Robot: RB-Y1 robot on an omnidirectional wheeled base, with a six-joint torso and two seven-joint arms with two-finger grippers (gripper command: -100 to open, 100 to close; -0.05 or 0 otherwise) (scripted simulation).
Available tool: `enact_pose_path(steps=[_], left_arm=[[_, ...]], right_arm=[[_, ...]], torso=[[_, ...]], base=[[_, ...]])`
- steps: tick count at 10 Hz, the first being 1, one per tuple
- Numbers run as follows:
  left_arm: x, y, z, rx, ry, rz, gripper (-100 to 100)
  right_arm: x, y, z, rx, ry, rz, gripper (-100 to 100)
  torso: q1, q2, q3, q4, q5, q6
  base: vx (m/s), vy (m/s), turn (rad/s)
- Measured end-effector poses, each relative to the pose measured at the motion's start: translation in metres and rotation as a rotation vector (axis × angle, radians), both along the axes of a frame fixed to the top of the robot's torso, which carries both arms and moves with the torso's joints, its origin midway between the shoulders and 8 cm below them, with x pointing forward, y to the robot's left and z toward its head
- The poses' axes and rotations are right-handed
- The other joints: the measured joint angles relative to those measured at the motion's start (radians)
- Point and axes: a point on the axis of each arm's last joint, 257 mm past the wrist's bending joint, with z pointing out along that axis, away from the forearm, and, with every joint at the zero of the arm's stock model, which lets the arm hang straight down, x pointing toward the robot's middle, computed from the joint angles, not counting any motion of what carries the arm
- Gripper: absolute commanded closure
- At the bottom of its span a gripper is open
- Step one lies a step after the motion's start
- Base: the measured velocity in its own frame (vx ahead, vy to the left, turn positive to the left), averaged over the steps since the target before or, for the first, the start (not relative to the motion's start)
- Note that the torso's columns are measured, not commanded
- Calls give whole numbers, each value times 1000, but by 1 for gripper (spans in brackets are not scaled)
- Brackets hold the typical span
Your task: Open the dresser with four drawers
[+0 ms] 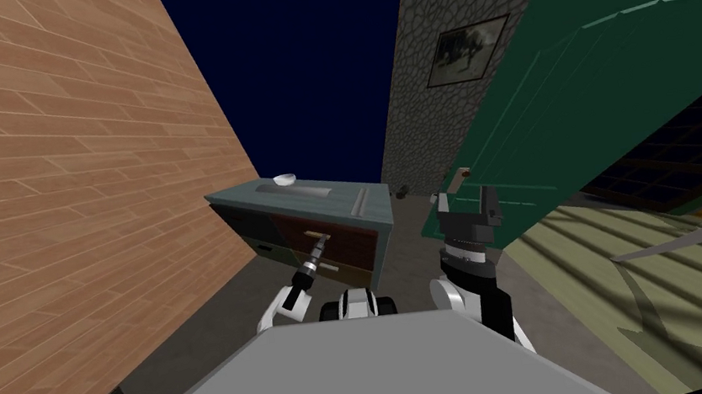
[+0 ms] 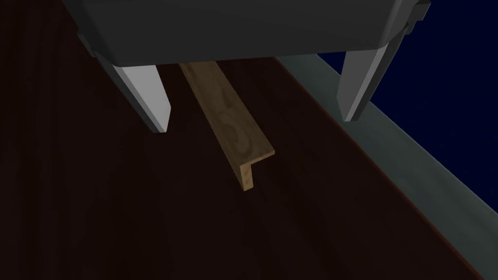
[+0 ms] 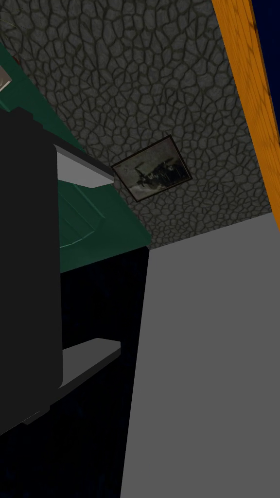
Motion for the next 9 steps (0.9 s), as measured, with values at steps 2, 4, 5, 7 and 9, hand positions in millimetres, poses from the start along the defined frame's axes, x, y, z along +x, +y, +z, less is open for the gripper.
enact_pose_path(steps=[2, 4, 5, 7, 9], left_arm=[[-1, 2, -9, 15, 20, -2, -100], [-1, 2, -9, 15, 20, -2, 100], [-3, 2, -7, 16, 18, -6, 100], [-6, 1, -6, 15, 19, -11, 100], [-9, 0, -5, 15, 20, -14, -100]], right_arm=[[0, 0, 0, 0, 0, 0, 0], [0, 0, 0, 0, 0, 0, 0], [0, 0, 0, 0, 0, 0, 0], [0, 0, 0, 0, 0, 0, 0], [0, 0, 0, 0, 0, 0, 0]], torso=[[0, 0, 0, 0, 0, 0], [0, 0, 0, 0, 0, 0], [3, 5, 3, 1, 1, 0], [1, 3, 2, 1, 0, 0], [-2, -5, -3, -1, -1, 0]], base=[[7, 3, -7], [-54, 22, 24], [-162, 71, 31], [-171, 54, 22], [-8, 1, -34]])
